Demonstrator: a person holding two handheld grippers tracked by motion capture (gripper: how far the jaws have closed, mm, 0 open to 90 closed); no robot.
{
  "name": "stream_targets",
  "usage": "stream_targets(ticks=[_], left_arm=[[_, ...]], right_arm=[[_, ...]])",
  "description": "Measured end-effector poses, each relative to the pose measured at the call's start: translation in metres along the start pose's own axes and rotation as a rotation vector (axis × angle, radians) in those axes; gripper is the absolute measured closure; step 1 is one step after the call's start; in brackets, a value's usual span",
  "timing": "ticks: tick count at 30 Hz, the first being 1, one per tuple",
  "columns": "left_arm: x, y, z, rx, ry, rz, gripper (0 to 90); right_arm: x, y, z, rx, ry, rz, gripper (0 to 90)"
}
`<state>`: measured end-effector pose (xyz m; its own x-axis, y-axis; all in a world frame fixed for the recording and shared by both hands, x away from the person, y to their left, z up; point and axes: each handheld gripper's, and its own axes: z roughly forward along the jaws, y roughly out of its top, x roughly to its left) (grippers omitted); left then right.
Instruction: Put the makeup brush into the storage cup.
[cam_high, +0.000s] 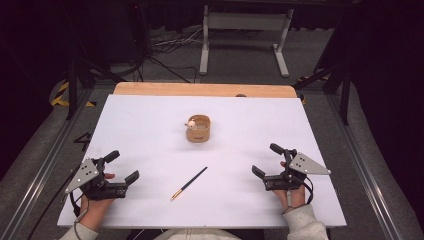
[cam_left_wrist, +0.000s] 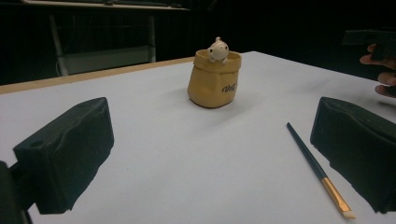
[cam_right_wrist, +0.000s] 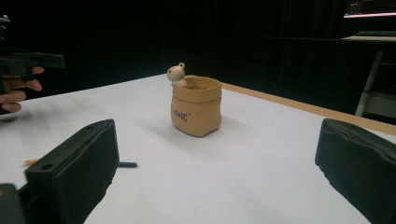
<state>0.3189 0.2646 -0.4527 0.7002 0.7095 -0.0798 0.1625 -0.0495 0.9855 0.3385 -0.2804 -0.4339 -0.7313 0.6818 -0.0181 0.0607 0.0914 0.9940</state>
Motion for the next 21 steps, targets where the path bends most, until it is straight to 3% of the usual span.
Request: stream_targets(ticks=[12, 21], left_arm=[[0.0, -0.001, 0.0, 0.006, 0.004, 0.004, 0.4], [0.0, -0.001, 0.0, 0.006, 0.009, 0.006, 0.3]], right_arm=[[0.015, 0.012, 0.014, 0.006, 0.062, -0.03, 0.0], [0.026, 0.019, 0.029, 0.035, 0.092, -0.019, 0.0]])
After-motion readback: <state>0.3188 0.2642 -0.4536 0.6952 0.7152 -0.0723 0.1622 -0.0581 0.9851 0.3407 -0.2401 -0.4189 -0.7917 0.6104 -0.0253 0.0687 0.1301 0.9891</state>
